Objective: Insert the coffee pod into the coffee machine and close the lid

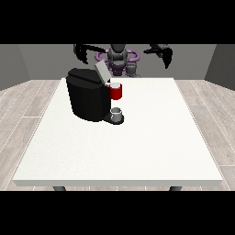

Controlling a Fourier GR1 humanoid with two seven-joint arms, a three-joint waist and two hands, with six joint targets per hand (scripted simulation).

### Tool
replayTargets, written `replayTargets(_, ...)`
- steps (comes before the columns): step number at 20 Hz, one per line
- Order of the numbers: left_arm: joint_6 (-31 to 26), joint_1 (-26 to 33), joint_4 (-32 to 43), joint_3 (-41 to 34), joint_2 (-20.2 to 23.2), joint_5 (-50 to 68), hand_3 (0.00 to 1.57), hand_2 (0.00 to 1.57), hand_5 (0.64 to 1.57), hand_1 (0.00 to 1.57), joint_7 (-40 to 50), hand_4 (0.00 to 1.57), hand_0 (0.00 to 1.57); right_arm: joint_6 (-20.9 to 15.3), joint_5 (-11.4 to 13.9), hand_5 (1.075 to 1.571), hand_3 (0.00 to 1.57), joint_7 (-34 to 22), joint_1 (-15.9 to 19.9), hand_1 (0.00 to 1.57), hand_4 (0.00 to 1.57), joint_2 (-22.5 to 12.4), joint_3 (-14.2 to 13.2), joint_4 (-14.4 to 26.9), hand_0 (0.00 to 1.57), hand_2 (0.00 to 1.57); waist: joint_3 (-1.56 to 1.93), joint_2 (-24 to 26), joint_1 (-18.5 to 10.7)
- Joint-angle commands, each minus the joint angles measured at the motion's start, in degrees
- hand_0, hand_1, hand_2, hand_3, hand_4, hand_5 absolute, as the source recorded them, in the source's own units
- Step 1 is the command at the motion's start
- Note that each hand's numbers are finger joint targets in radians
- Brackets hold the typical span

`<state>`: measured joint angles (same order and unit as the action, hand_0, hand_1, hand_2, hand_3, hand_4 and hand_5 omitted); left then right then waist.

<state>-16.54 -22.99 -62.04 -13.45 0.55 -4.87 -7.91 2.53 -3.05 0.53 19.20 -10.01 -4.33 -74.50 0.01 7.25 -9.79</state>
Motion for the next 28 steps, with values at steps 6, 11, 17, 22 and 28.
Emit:
replayTargets(6,1.76,6.49,-11.99,2.18,0.89,3.15,0.00,0.00,1.571,0.00,3.89,0.00,0.00,1.12,-0.41,1.571,0.00,-1.29,6.99,0.00,0.00,0.44,-0.94,5.90,0.00,0.00,-0.01,-4.40,1.62)
replayTargets(11,1.47,9.85,-14.29,2.70,1.60,4.68,0.00,0.00,1.571,0.00,5.51,0.00,0.00,2.31,0.38,1.571,0.00,0.19,8.34,0.00,0.00,0.38,-0.55,8.43,0.00,0.00,-0.01,-5.29,2.05)
replayTargets(17,2.07,8.95,-17.00,2.62,4.12,5.51,0.00,0.00,1.571,0.00,4.25,0.00,0.00,0.66,3.63,1.571,0.00,3.58,12.46,0.00,0.00,0.69,-0.28,12.33,0.00,0.00,-0.01,-8.87,1.96)
replayTargets(22,3.14,10.46,-17.95,3.87,2.78,5.96,0.00,0.00,1.571,0.00,2.79,0.00,0.00,1.05,3.11,1.571,0.00,3.24,16.14,0.00,0.04,-0.10,-1.74,14.89,0.00,0.00,-0.01,-9.99,1.34)
replayTargets(28,4.78,9.17,-16.51,3.49,4.64,4.87,0.00,0.00,1.571,0.00,3.52,0.00,0.00,0.99,4.54,1.571,0.00,2.65,17.00,0.00,0.00,2.84,1.28,14.31,0.00,0.00,-0.01,-9.93,3.32)
